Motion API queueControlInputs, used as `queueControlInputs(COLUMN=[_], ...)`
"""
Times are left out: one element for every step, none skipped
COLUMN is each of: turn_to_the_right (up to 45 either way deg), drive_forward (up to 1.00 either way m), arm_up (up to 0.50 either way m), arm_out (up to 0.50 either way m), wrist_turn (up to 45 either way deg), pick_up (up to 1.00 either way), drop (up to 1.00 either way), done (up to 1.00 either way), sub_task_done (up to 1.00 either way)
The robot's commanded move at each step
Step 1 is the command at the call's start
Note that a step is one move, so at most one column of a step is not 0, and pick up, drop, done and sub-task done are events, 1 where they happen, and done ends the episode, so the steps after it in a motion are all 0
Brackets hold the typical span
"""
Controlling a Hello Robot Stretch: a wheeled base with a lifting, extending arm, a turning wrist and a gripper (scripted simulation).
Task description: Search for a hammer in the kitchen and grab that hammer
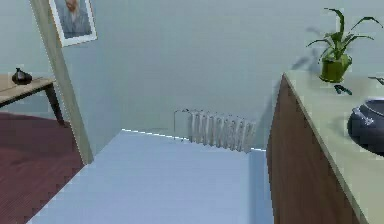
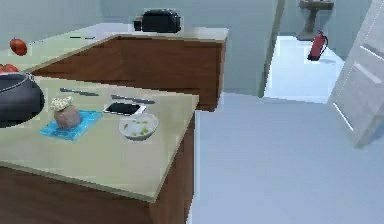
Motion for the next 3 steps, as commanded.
queueControlInputs(turn_to_the_right=[3.0, 0.0, 0.0], drive_forward=[0.00, 1.00, 0.15], arm_up=[0.00, 0.00, 0.00], arm_out=[0.00, 0.00, 0.00], wrist_turn=[0.0, 0.0, 0.0], pick_up=[0.00, 0.00, 0.00], drop=[0.00, 0.00, 0.00], done=[0.00, 0.00, 0.00], sub_task_done=[0.00, 0.00, 0.00])
